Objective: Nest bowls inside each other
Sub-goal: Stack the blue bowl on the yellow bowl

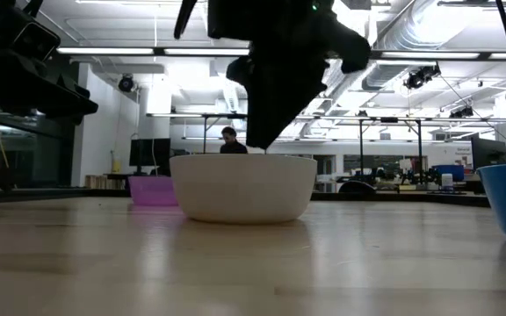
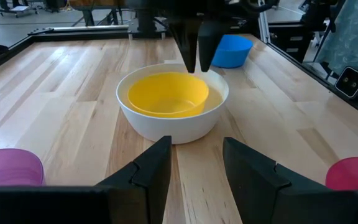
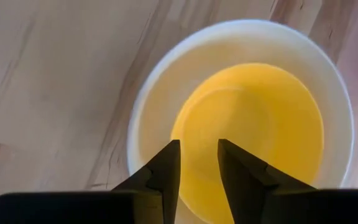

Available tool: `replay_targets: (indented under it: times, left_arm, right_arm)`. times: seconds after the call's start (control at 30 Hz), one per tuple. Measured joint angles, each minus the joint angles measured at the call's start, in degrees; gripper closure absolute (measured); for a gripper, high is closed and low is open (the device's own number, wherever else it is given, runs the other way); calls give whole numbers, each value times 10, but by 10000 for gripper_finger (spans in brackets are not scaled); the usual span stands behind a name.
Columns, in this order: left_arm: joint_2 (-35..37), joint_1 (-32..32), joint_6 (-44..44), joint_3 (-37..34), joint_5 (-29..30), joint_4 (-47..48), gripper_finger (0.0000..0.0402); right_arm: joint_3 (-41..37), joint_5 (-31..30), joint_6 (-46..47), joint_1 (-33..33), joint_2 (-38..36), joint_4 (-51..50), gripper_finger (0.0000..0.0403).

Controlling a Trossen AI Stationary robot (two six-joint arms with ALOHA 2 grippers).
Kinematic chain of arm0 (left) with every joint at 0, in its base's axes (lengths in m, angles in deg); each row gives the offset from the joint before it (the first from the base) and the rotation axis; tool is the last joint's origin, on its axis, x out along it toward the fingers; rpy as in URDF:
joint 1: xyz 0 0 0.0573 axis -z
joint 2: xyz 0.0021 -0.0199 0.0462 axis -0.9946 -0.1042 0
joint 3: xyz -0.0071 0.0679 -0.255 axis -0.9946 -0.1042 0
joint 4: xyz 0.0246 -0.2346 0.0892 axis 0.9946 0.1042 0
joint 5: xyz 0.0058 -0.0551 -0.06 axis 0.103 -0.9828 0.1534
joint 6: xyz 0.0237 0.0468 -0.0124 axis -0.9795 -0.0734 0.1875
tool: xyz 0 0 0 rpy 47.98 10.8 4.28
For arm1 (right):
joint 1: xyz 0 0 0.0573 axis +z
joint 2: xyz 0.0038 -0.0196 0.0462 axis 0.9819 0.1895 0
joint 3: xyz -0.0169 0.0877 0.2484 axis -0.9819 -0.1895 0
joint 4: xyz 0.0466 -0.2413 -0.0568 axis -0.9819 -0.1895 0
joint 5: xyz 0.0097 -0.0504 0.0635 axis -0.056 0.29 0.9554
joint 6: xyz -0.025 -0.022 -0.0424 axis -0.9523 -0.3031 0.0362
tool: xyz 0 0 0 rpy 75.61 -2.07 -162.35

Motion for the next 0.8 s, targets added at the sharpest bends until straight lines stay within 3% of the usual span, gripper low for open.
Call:
replay_targets:
  times: [0.37, 0.6, 0.8]
  left_arm:
    - [0, 0, 0, 0, 0, 0, 256]
    - [0, 0, 0, 0, 0, 0, 256]
    - [0, 0, 0, 0, 0, 0, 256]
  right_arm:
    - [8, 8, 84, 22, -22, -69, 301]
    - [8, 34, 212, 46, -30, -86, 301]
    - [8, 38, 385, 64, -33, -110, 304]
